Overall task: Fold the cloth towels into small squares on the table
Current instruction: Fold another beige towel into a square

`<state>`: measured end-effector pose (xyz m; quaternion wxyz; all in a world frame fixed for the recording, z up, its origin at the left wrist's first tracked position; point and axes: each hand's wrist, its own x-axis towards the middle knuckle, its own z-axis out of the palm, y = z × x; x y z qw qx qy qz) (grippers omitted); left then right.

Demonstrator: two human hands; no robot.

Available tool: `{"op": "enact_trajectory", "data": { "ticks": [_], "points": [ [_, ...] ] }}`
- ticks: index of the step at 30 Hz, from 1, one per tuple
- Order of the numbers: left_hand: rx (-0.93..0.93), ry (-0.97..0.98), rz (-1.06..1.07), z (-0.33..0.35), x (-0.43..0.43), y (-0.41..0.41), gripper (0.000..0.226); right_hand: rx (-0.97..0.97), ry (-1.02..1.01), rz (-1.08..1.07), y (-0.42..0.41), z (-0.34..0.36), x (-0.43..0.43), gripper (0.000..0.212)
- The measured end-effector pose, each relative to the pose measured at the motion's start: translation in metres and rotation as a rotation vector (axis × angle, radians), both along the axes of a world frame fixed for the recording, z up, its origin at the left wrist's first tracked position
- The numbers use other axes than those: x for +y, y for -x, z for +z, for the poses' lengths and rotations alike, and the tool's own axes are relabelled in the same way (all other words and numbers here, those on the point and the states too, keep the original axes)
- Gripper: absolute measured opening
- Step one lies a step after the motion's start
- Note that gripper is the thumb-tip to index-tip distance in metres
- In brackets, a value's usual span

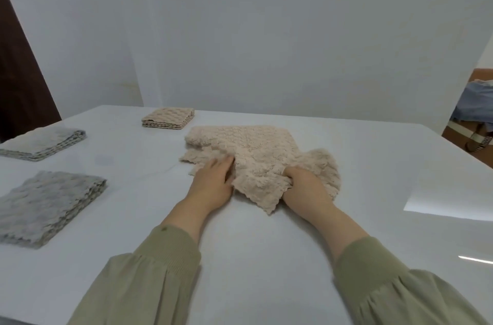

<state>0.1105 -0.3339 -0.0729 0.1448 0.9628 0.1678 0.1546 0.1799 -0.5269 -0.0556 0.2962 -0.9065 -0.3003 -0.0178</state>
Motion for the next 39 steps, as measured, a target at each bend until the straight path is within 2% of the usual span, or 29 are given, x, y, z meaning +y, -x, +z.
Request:
{"op": "enact_trajectory", "data": {
  "ticks": [2,4,6,8,10,12,15,17,18,19,21,22,24,26,28,30,32,34,37,39],
  "points": [
    [0.075,-0.053,0.018,0.000,0.004,-0.004,0.047,-0.037,-0.098,-0.087,0.002,0.002,-0.002,0.013],
    [0.102,-0.138,0.083,0.004,0.007,-0.005,0.045,-0.104,-0.279,-0.243,0.003,0.003,-0.005,0.016],
    [0.072,-0.188,0.109,0.007,0.006,-0.003,0.032,-0.137,-0.401,-0.280,0.003,0.004,-0.005,0.024],
    [-0.007,-0.138,0.122,0.008,0.004,-0.002,0.018,-0.168,-0.403,-0.264,0.001,0.002,-0.005,0.031],
    [-0.062,-0.054,0.228,0.009,0.004,0.001,0.018,-0.242,-0.301,-0.307,-0.007,-0.004,-0.008,0.024],
    [-0.168,0.064,0.418,0.013,0.011,0.007,0.016,-0.218,-0.235,-0.387,-0.013,-0.005,-0.016,0.016],
    [-0.519,0.457,0.657,0.017,0.028,0.023,0.013,-0.132,-0.320,-0.462,-0.022,-0.004,-0.026,0.013],
    [-0.720,0.670,0.682,0.019,0.034,0.029,0.018,-0.077,-0.446,-0.387,-0.018,-0.003,-0.021,0.014],
    [-0.753,0.651,0.633,0.020,0.034,0.031,0.026,-0.045,-0.479,-0.321,-0.013,-0.002,-0.016,0.022],
    [-0.744,0.510,0.566,0.019,0.033,0.031,0.036,-0.042,-0.461,-0.252,-0.007,-0.001,-0.010,0.036],
    [-0.640,0.086,0.408,0.018,0.029,0.027,0.047,-0.111,-0.250,-0.119,0.003,0.002,-0.002,0.063],
    [-0.559,-0.077,0.325,0.018,0.025,0.024,0.050,-0.147,-0.115,-0.066,0.007,0.003,0.000,0.068],
    [-0.340,-0.238,0.147,0.020,0.016,0.018,0.049,-0.180,0.135,0.023,0.011,0.000,0.003,0.066],
    [-0.055,-0.256,-0.015,0.012,0.008,0.011,0.049,-0.176,0.320,0.071,0.013,-0.007,0.005,0.067],
    [0.178,-0.197,-0.057,0.004,0.007,0.006,0.050,-0.144,0.368,0.034,0.010,-0.009,0.006,0.062],
    [0.263,-0.168,0.010,0.000,0.016,0.002,0.049,-0.108,0.367,-0.110,0.007,-0.006,0.006,0.058],
    [0.290,-0.177,0.136,0.000,0.028,0.002,0.049,-0.062,0.355,-0.259,0.004,-0.004,0.004,0.058],
    [0.291,-0.185,0.269,0.002,0.037,0.005,0.048,-0.033,0.341,-0.305,0.003,-0.005,0.002,0.058],
    [0.200,-0.300,0.400,0.010,0.037,0.010,0.045,-0.053,0.331,-0.227,0.003,-0.008,0.001,0.059],
    [0.048,-0.331,0.341,0.013,0.029,0.011,0.045,-0.068,0.323,-0.162,0.004,-0.008,0.002,0.059]
  ]
}}
